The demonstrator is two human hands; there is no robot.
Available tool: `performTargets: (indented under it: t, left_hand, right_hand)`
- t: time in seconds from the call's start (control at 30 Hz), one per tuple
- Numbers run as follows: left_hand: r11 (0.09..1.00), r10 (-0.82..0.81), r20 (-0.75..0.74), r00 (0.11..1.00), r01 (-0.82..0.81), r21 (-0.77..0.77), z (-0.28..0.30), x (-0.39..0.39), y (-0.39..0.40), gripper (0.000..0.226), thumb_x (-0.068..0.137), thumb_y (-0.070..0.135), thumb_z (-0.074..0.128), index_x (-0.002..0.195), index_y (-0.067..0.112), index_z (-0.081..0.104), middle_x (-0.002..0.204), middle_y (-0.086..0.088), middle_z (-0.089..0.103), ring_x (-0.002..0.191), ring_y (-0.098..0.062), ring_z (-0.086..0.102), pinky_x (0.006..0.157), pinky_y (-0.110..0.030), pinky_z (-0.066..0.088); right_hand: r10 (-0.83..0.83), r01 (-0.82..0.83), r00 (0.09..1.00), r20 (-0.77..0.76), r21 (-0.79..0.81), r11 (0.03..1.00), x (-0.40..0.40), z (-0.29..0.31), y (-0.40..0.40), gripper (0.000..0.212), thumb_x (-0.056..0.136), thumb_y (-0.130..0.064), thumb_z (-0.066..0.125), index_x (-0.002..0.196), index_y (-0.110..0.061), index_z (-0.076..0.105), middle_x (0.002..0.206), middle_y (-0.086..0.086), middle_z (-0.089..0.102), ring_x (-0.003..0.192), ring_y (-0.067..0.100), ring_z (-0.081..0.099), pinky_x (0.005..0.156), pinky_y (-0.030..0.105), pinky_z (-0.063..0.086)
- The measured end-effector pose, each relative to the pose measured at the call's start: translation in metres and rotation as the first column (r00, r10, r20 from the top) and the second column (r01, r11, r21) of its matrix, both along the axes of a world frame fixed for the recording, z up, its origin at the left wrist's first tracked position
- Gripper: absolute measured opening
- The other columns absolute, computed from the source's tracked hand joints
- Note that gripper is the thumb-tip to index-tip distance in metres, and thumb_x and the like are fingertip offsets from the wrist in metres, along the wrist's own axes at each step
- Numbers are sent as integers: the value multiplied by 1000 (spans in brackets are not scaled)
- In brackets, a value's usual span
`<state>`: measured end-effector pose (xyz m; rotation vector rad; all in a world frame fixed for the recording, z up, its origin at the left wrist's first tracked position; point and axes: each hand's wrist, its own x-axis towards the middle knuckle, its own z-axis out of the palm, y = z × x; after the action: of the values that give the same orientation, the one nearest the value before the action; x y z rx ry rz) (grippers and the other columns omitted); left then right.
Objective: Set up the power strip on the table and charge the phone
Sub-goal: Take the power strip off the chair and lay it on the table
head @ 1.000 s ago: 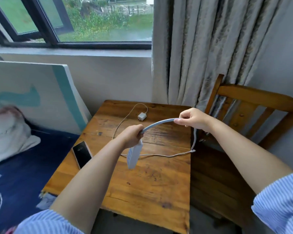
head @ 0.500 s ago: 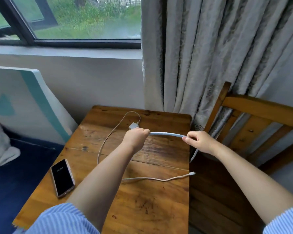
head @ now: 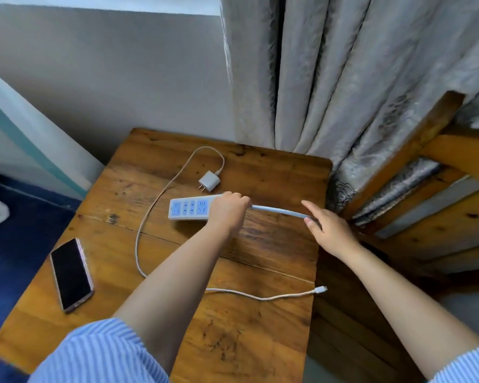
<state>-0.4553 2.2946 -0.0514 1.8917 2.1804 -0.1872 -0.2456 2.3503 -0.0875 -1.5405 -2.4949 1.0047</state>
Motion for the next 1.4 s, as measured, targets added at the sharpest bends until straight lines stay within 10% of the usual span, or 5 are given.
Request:
performTargets:
  t: [0.17,0.7,1.23,1.4]
  left_hand:
    - [999,-50,12,999,50,9,-31,-5,18,32,84,9,57,116,13,56,115,-11,62,106,-28,52,87,-38,45]
    - [1000,26,71,997,-25,-14,-94,-68,-20,68,80,12,59,139,7,25,151,-14,25,141,-30,15,116,-42,18]
    - [998,-60,82,995,58,26,-99,-75,-2,74,77,6,64,139,13,25,145,-12,32,135,-29,26,114,-41,25]
    - [955,154,278,948,-215,204,-103,-93,-40,54,85,5,50,137,0,33,148,-20,32,140,-32,23,116,-41,20]
  right_hand:
    - [-50,47,999,11,165,985,-5,-25,-4,31,91,-12,46,121,-11,55,97,24,63,94,40,57,79,44,46]
    - [-88,40,965,249,191,981,-42,-63,-13,36,90,-20,47,124,-10,47,120,14,58,114,32,47,104,44,30]
    - [-91,39,960,265,194,980,-61,-65,5,31,91,-5,41,117,-10,56,109,16,60,106,35,48,95,43,32]
    - [-103,43,959,265,224,974,-79,-55,-1,30,92,-16,44,118,-8,55,115,14,61,111,32,49,103,44,32]
